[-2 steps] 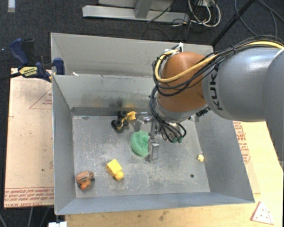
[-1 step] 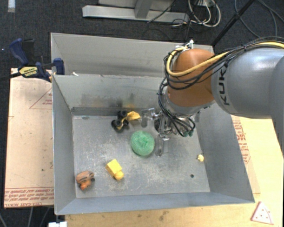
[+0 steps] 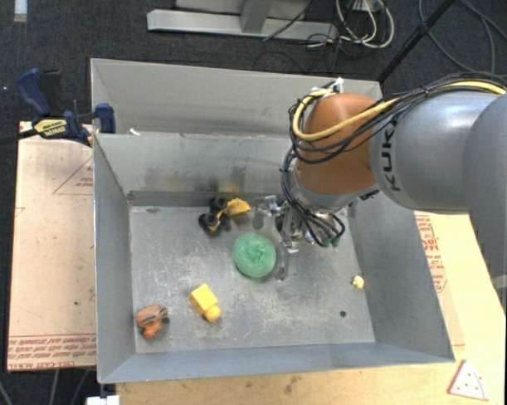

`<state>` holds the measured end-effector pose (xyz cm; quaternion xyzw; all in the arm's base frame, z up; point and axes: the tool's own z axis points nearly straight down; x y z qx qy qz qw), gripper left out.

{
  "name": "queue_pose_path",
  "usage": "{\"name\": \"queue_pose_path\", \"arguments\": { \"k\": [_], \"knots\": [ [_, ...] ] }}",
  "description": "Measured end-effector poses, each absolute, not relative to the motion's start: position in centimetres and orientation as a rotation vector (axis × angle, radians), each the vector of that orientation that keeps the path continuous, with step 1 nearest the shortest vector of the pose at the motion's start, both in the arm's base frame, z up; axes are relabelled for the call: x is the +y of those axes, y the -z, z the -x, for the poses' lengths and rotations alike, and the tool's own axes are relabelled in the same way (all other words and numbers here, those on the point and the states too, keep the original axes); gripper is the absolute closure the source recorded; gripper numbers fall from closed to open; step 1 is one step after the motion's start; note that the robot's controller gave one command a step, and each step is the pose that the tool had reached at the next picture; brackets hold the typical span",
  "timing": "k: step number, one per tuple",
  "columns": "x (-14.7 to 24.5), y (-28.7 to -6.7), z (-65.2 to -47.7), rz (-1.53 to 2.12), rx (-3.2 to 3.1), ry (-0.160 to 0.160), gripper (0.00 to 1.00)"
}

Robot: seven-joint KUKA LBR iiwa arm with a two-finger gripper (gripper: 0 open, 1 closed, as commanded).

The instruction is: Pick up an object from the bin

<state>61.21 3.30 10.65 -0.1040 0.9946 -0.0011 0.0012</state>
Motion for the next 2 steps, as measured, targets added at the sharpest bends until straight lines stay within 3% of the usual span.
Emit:
{"name": "queue_pose_path", "arguments": {
  "k": [1, 2],
  "knots": [
    [5.2, -8.9, -61.3, 0.415, 3.112, -0.002, 0.0],
    [5.7, -7.0, -62.8, 0.467, 3.104, -0.003, 1.0]
  ]
}}
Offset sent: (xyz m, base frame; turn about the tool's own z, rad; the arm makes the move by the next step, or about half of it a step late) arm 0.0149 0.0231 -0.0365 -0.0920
